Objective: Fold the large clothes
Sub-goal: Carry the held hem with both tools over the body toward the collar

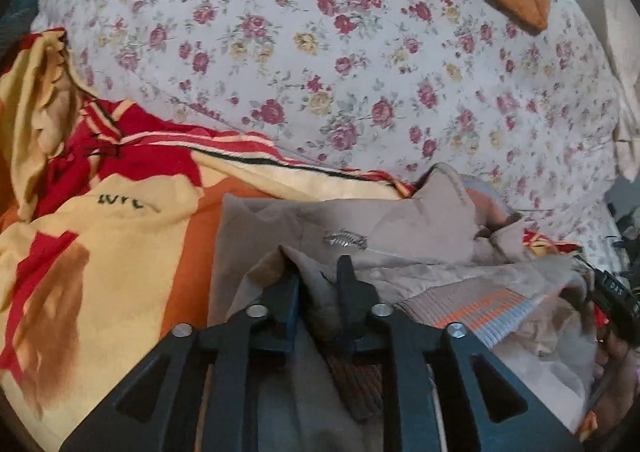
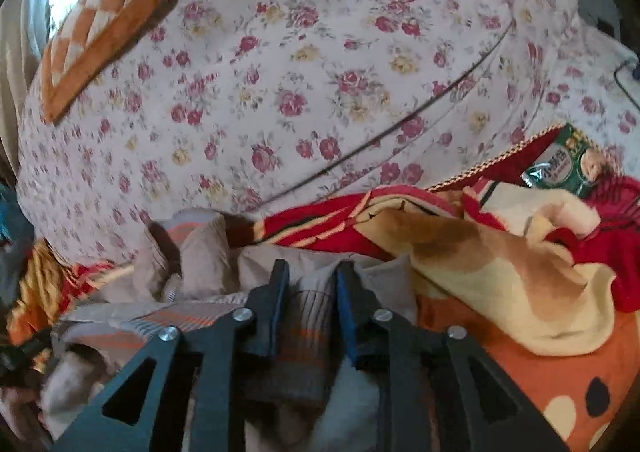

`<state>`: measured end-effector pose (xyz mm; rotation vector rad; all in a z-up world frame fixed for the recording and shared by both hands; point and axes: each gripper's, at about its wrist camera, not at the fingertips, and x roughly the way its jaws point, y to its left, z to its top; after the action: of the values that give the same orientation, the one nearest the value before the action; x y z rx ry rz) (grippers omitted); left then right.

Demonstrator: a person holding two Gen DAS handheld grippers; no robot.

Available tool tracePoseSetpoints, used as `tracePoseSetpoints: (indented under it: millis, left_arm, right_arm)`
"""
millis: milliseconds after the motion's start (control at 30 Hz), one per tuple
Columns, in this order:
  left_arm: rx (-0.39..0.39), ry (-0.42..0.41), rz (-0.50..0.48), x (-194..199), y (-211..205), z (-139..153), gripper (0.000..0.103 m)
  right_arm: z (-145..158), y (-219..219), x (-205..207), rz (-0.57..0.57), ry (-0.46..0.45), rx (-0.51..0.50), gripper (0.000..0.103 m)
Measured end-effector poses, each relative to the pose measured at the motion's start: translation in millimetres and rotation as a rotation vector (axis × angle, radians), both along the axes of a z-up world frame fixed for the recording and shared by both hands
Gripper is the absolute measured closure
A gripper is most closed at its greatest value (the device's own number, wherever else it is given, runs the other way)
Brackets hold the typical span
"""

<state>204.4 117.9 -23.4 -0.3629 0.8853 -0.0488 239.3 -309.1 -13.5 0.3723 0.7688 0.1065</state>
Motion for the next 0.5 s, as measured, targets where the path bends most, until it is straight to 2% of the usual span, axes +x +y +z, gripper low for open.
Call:
tracePoseSetpoints:
  millis: [67, 167, 200, 233, 267, 367, 433, 500]
  left_arm:
    - [-0.044, -0.017, -0.009, 1, 8, 6, 0.095]
    - [-0.100, -0.065, 0.004, 0, 23, 18, 0.089]
    - [-0.090, -0.092, 0.031, -3, 27, 24, 0.070]
    - [-0.056, -0.124, 0.064, -6, 29, 31, 0.060]
    - [-0.016, -0.176, 0.107, -14, 32, 41, 0.060]
    - [-0.020, -0.252, 0.133, -26, 31, 58, 0.060]
    - [-0.029, -0.280, 0.088, -27, 19, 65, 0.060]
    - [-0.044, -0.283, 0.000, -20, -4, 69, 0.060]
  right_arm:
    - [11, -4, -6, -0.009, -0.043, 0.018, 0.066]
    - [30, -9, -16, -0.023, -0.102, 0.036, 0.064]
    - [35, -10, -20, -0.032, -0.116, 0.026, 0.064]
    - [40, -10, -23, -0.033, -0.139, 0.012, 0.064]
    - [43, -9, -25, -0.031, -0.150, -0.002, 0.064]
    - [46, 1, -24, 0.008, -0.159, -0.048, 0.064]
    - [46, 10, -21, 0.043, -0.152, -0.060, 0.064]
    - [45, 19, -15, 0.074, -0.135, -0.060, 0.066]
